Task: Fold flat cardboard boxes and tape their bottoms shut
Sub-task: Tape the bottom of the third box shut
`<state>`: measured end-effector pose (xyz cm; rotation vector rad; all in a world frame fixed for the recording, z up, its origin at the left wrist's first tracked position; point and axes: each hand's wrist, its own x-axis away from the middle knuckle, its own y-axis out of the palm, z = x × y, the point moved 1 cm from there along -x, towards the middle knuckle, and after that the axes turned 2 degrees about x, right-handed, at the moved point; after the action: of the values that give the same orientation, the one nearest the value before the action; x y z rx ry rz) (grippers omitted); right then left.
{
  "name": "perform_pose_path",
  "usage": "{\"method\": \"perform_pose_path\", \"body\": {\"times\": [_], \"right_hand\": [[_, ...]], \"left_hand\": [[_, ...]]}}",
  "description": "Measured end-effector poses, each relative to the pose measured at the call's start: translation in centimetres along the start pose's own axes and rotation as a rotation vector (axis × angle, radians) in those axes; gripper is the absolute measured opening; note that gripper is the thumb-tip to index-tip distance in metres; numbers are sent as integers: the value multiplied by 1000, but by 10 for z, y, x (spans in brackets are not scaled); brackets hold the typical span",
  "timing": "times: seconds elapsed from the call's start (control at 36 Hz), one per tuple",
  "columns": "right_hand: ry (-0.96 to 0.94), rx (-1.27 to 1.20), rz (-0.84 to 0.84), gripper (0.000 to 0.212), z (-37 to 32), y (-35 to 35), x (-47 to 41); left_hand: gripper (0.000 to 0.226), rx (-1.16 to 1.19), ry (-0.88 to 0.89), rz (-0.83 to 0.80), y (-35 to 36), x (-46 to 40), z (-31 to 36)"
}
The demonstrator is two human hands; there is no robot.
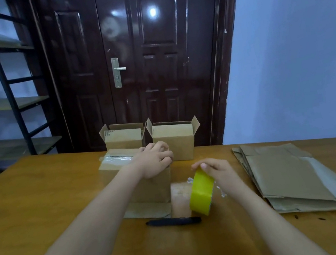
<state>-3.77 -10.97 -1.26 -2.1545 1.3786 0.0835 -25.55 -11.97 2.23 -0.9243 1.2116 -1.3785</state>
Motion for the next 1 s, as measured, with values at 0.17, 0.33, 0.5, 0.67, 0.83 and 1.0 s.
{"method": "perform_pose_path", "body": {"times": [0.17, 0.33, 0.5, 0.67, 0.83, 1.0], "right_hand": [[65, 380, -438, 30, -22, -8, -24], [47, 603, -834, 18, -41, 49, -26], [-47, 669, -792, 16, -32, 80, -15], [-151, 697, -719, 14, -27, 78, -6], [-105, 635, -729, 7, -27, 78, -6], [34, 450, -680, 26, -30, 75, -4]], "left_hand": [[27, 15, 1, 23, 1, 2, 1], [28, 54, 9, 30, 1, 3, 0], [28, 68, 10, 31, 1, 5, -3], [30, 74, 8, 28, 1, 5, -3], [27, 89, 2, 34, 0, 7, -2], [30, 137, -12, 21, -4, 8, 0]]}}
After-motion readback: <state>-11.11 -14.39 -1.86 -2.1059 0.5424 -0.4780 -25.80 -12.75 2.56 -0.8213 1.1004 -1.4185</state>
